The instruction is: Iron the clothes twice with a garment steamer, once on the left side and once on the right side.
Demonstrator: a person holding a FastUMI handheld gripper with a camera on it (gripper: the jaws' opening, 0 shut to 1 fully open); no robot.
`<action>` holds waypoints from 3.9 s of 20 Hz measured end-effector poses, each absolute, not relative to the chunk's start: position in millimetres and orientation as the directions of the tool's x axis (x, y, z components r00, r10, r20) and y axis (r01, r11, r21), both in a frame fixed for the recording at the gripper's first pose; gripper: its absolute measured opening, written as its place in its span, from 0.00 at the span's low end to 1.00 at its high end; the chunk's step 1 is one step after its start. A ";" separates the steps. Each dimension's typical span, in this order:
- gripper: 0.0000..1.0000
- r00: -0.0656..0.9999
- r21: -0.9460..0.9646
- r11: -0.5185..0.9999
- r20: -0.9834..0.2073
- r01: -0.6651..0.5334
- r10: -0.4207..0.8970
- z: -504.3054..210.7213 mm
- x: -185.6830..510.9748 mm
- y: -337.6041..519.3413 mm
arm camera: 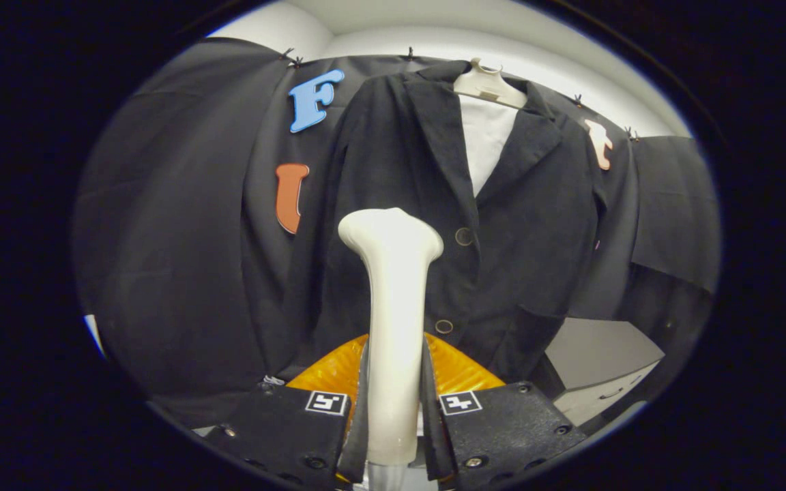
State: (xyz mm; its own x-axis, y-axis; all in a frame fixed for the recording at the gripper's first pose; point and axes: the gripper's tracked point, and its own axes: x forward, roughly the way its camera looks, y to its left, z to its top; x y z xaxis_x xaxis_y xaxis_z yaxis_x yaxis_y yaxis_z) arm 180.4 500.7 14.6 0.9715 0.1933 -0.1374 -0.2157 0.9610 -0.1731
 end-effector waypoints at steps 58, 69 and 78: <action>0.36 0.908 -0.032 0.949 -0.303 -0.314 0.290 -64.2 94.3 267.1; 0.36 0.957 0.120 0.984 -0.243 -0.131 0.157 -31.2 33.6 -15.6; 0.36 0.960 0.132 0.989 -0.262 -0.068 0.101 -75.6 -8.5 -107.2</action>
State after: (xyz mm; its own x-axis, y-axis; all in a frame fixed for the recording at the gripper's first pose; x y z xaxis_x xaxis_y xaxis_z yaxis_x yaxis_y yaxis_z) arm -8.5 -107.2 -75.6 0.9599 0.1009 -0.2616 -0.0680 0.9889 0.1318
